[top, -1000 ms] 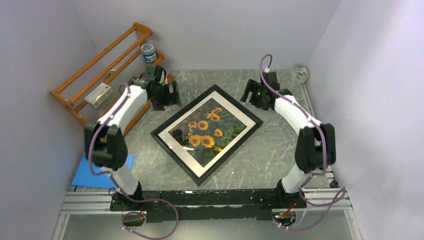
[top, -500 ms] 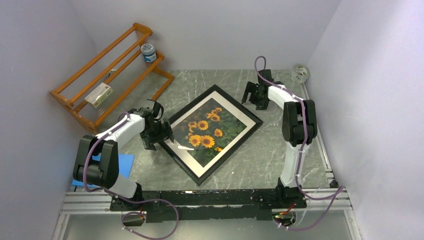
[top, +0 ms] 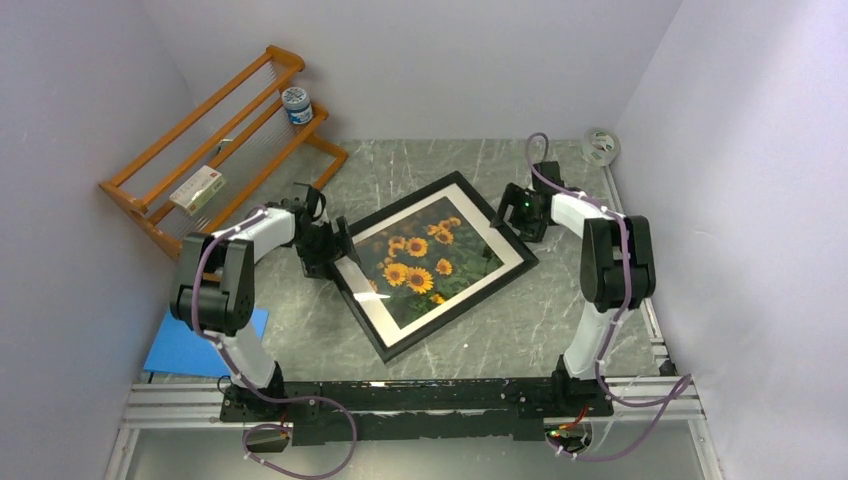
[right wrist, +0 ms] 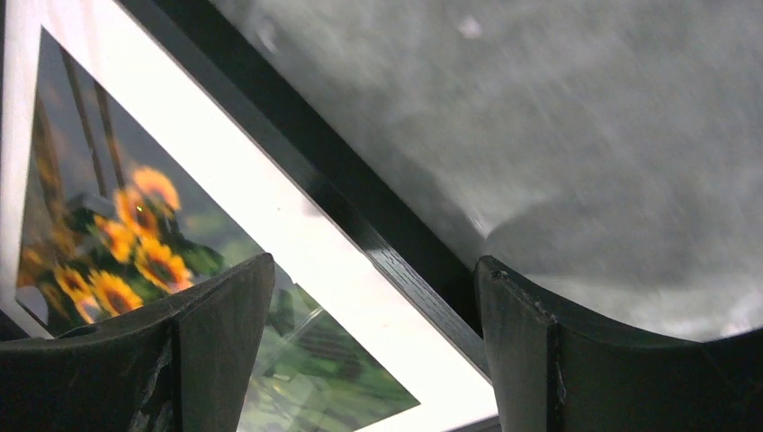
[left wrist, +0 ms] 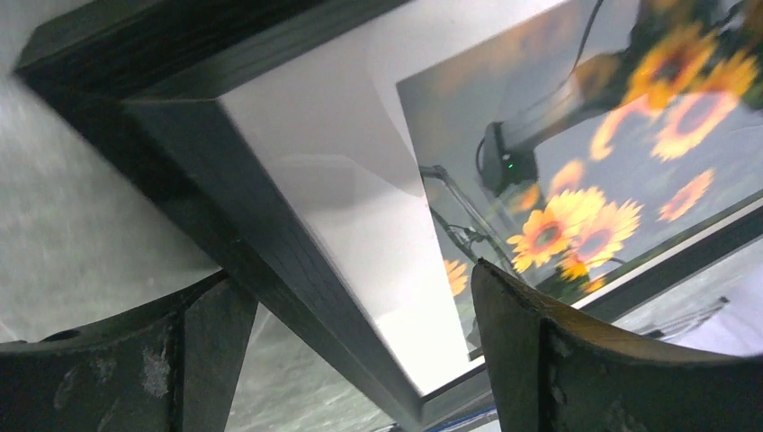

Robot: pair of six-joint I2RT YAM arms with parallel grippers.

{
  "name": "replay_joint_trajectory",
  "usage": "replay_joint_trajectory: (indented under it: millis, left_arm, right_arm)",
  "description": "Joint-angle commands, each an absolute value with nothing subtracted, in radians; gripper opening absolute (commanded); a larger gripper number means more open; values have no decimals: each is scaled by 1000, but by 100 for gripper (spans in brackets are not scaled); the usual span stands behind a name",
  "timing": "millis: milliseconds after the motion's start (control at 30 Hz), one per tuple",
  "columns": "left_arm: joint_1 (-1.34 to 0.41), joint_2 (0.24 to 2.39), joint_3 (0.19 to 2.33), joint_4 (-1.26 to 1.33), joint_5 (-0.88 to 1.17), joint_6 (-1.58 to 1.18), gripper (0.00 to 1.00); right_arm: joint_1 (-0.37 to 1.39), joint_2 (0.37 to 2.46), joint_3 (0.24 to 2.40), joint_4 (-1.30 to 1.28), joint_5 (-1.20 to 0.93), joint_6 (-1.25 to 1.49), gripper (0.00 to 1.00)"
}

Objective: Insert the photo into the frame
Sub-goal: Adjust the photo frame at the center of the board, then reset both arms

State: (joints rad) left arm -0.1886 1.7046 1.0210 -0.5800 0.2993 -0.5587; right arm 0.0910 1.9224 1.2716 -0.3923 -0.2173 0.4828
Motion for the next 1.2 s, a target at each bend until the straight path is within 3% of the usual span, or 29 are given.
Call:
replay_joint_trajectory:
  millis: [0, 200, 467, 633, 867, 1167]
  left_arm:
    - [-159, 1818, 1164, -426, 472, -519, 90]
    - [-137, 1979, 1418, -480, 523, -474, 90]
    - [-116, 1951, 1549, -631, 263, -427, 94]
    - [-114, 1796, 1481, -676, 164, -411, 94]
    - [-115, 1459, 1344, -748, 176, -382, 94]
    - [-115, 985, 1221, -842, 103, -374, 94]
  right_arm:
    - [103, 1771, 1142, -381, -300, 588, 83]
    - [103, 1655, 1065, -410, -172, 629, 83]
    - [103, 1527, 1169, -636, 155, 688, 87]
    - [104, 1406, 1206, -780, 234, 687, 97]
    - [112, 1148, 1172, -889, 335, 693, 98]
    - [118, 754, 1092, -955, 314, 701, 99]
